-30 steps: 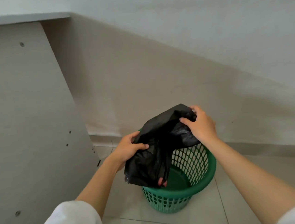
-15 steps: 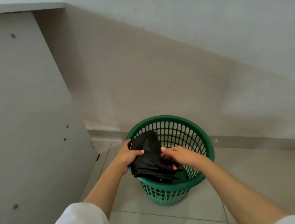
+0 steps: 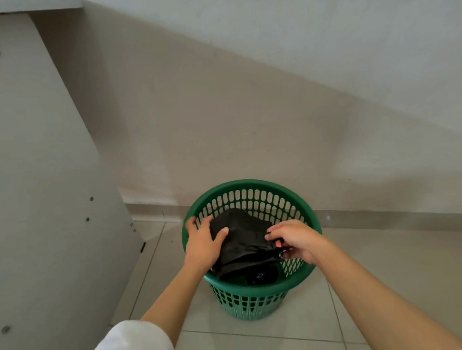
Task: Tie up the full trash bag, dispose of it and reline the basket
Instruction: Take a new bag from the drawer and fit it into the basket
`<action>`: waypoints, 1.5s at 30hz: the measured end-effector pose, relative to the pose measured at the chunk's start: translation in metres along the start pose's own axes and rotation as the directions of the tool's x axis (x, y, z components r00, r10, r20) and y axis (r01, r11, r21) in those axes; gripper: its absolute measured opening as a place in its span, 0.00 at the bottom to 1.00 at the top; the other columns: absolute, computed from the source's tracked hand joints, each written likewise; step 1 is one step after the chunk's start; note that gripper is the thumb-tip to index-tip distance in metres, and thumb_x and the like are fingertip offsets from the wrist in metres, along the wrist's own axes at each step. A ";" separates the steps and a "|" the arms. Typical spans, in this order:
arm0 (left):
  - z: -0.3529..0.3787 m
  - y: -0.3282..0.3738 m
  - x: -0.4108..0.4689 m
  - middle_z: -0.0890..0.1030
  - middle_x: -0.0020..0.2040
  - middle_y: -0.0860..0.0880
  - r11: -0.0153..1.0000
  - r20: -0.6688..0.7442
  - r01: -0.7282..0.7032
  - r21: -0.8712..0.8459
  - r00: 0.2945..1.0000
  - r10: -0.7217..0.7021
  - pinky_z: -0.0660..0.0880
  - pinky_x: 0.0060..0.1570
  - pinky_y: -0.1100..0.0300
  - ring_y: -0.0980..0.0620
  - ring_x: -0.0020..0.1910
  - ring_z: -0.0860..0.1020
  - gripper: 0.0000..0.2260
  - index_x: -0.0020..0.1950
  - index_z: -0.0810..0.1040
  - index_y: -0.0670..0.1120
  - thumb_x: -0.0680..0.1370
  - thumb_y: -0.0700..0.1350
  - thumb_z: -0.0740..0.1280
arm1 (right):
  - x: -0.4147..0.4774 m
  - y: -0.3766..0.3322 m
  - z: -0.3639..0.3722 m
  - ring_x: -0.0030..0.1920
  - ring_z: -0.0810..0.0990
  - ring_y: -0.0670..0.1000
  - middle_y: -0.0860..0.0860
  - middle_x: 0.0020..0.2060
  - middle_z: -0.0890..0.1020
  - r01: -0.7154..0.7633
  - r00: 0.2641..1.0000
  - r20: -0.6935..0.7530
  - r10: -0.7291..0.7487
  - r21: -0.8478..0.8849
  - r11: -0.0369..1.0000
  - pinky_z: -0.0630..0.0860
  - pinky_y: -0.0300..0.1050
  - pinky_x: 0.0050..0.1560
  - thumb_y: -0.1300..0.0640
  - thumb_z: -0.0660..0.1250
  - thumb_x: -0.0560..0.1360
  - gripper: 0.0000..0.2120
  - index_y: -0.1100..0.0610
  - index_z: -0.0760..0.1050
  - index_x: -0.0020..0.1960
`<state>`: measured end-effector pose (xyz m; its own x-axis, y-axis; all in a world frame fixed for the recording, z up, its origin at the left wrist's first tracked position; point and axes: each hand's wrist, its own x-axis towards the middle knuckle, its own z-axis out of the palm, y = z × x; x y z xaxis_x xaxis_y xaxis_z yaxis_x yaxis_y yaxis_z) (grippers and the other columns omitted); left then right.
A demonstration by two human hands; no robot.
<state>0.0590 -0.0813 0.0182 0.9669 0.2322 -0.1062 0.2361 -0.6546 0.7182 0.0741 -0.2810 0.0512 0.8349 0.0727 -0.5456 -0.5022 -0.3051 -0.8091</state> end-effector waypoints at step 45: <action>-0.100 -0.012 0.005 0.80 0.57 0.48 0.363 -0.023 0.062 -0.930 0.974 -0.226 0.75 0.47 0.58 0.52 0.52 0.79 0.13 0.63 0.73 0.45 0.79 0.44 0.64 | 0.016 0.003 0.042 0.47 0.79 0.53 0.52 0.46 0.81 0.294 0.951 0.117 -0.288 -0.638 0.712 0.72 0.41 0.42 0.44 0.55 0.80 0.17 0.56 0.75 0.54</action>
<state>0.0518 -0.0008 0.0778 0.8858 0.3911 -0.2499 0.0554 0.4456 0.8935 0.0770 -0.2406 0.0308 0.9117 0.2680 -0.3115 0.0314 -0.8013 -0.5974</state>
